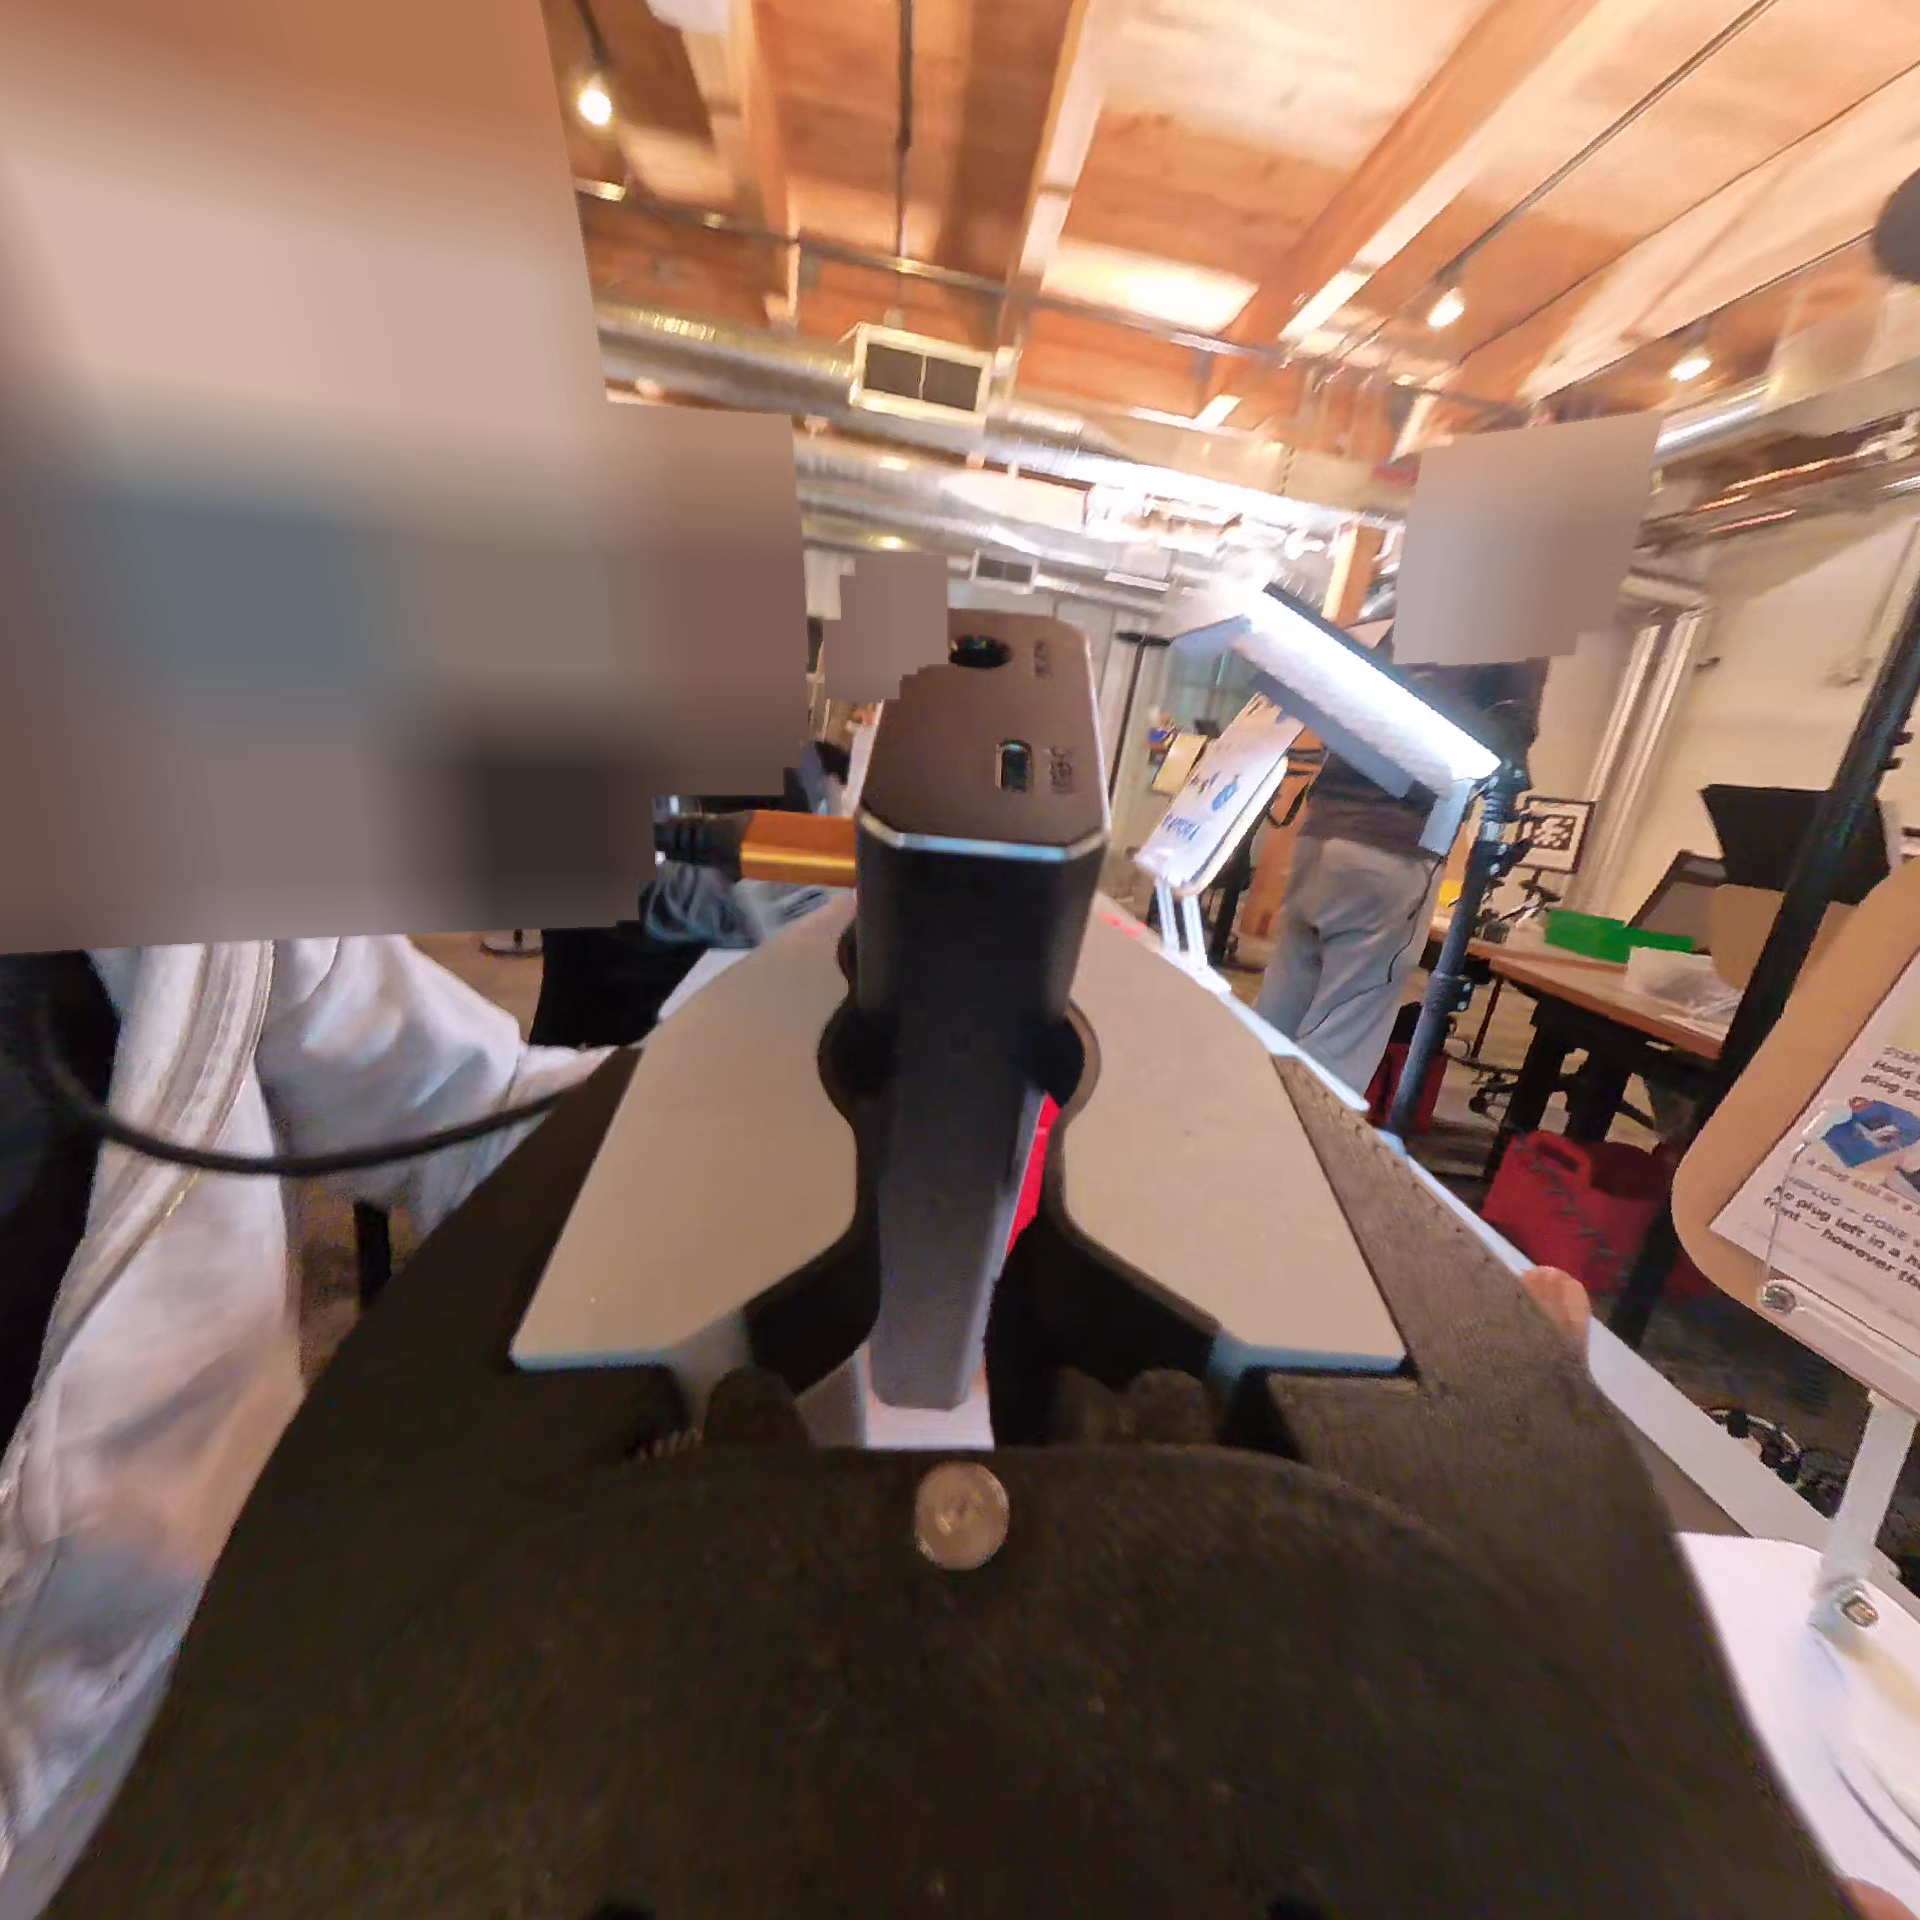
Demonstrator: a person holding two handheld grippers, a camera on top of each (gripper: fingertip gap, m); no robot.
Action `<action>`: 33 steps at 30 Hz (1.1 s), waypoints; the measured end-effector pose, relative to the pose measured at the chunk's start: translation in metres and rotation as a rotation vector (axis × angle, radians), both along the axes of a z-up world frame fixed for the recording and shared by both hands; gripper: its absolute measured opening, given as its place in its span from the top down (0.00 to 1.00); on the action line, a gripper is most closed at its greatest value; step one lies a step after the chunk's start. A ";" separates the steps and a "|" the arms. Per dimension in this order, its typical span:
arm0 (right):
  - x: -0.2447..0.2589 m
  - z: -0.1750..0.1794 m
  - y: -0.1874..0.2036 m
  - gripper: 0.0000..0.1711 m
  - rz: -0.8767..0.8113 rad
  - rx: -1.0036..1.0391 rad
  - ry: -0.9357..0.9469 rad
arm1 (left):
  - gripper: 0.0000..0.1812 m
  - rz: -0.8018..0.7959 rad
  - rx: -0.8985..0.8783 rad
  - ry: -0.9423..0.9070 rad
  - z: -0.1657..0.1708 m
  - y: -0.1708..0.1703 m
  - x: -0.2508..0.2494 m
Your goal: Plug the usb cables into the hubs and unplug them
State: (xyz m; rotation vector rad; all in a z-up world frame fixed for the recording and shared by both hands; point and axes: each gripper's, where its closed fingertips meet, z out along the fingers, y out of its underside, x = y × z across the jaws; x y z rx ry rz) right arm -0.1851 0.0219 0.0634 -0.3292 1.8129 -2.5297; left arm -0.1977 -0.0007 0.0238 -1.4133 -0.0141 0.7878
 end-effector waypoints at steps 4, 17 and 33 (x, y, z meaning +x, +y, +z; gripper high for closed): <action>0.004 -0.014 -0.003 0.82 0.016 0.084 0.054 | 0.51 -0.433 0.325 -0.534 0.002 -0.011 0.001; 0.001 -0.067 -0.026 0.82 0.077 0.315 0.077 | 0.66 -0.345 0.001 -0.499 -0.063 0.034 0.008; 0.014 -0.126 -0.065 0.82 0.206 0.484 -0.073 | 0.83 -0.331 0.150 -0.666 -0.110 0.008 0.013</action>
